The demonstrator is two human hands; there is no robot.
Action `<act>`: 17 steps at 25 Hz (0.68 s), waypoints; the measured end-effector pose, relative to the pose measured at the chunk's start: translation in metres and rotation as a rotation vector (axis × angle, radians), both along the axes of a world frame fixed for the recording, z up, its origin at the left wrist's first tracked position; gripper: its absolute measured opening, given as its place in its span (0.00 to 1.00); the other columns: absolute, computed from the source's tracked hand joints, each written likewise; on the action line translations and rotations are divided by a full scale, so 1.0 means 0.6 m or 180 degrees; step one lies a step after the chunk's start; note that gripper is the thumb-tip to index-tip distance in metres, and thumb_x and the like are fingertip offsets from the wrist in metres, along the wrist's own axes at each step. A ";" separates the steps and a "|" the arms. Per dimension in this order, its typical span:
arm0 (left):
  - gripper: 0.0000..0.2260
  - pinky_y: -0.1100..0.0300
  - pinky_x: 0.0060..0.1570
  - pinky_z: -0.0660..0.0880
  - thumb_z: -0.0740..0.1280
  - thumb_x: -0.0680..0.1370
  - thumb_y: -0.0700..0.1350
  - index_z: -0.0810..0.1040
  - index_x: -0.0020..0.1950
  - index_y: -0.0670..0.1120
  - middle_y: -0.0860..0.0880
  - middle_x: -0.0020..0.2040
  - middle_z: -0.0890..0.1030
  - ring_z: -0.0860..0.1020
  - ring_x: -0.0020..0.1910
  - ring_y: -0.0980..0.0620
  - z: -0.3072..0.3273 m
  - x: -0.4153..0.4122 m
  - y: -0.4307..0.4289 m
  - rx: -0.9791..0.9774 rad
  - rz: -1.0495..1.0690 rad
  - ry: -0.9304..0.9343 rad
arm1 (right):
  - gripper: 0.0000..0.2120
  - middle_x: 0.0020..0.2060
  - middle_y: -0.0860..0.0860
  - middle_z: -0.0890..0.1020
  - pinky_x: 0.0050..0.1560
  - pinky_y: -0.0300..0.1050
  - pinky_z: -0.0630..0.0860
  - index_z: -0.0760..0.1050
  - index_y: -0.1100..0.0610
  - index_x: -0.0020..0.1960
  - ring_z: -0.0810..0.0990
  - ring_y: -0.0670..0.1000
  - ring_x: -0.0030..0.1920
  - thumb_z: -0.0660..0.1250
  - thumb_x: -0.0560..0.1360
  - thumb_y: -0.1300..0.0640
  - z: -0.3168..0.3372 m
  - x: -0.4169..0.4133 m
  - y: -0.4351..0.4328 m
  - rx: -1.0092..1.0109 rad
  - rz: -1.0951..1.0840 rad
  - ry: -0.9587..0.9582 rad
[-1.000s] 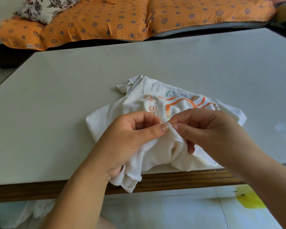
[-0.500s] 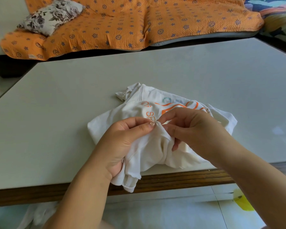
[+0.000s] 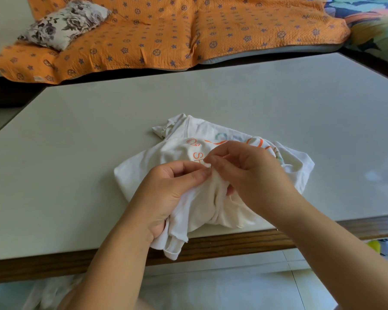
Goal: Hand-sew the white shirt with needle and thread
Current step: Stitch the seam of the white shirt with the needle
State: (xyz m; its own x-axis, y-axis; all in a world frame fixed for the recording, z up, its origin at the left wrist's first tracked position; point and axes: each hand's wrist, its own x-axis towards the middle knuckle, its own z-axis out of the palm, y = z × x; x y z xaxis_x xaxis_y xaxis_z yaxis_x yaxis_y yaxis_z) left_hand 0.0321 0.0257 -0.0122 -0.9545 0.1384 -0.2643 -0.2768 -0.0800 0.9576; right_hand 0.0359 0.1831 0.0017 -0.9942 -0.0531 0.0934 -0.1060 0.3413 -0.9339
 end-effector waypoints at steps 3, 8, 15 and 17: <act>0.07 0.62 0.51 0.77 0.75 0.64 0.48 0.87 0.40 0.50 0.48 0.45 0.87 0.84 0.49 0.54 0.001 0.000 0.000 -0.0106 0.0096 0.0009 | 0.07 0.35 0.50 0.85 0.27 0.39 0.73 0.78 0.54 0.43 0.78 0.49 0.29 0.64 0.79 0.58 0.006 -0.017 0.011 -0.0649 -0.0548 -0.0069; 0.06 0.63 0.49 0.77 0.74 0.64 0.47 0.87 0.39 0.50 0.49 0.46 0.87 0.84 0.48 0.55 0.002 -0.001 -0.003 0.0037 0.0167 -0.0024 | 0.08 0.30 0.55 0.79 0.21 0.34 0.70 0.73 0.59 0.47 0.75 0.46 0.24 0.57 0.82 0.63 0.025 -0.041 0.043 -0.2938 -0.0321 -0.1176; 0.07 0.59 0.55 0.76 0.74 0.63 0.49 0.87 0.39 0.52 0.50 0.46 0.87 0.84 0.50 0.54 0.003 -0.001 -0.010 -0.0022 0.0237 -0.0001 | 0.08 0.29 0.53 0.81 0.54 0.51 0.81 0.75 0.58 0.49 0.85 0.57 0.49 0.58 0.81 0.65 0.006 -0.065 0.072 -0.2603 -0.1141 -0.0617; 0.07 0.58 0.56 0.76 0.74 0.62 0.49 0.87 0.38 0.52 0.50 0.45 0.87 0.84 0.49 0.54 0.003 -0.002 -0.011 -0.0001 0.0232 0.0001 | 0.08 0.31 0.50 0.82 0.57 0.48 0.79 0.77 0.53 0.48 0.84 0.54 0.52 0.60 0.80 0.61 0.004 -0.068 0.080 -0.1942 -0.1510 -0.0327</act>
State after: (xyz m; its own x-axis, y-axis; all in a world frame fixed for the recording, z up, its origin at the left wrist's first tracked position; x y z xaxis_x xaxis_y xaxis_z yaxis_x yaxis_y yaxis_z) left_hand 0.0309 0.0188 -0.0102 -0.9620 0.0685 -0.2641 -0.2700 -0.0995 0.9577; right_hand -0.0051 0.2312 0.0041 -0.9030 0.4112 -0.1244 0.0201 -0.2489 -0.9683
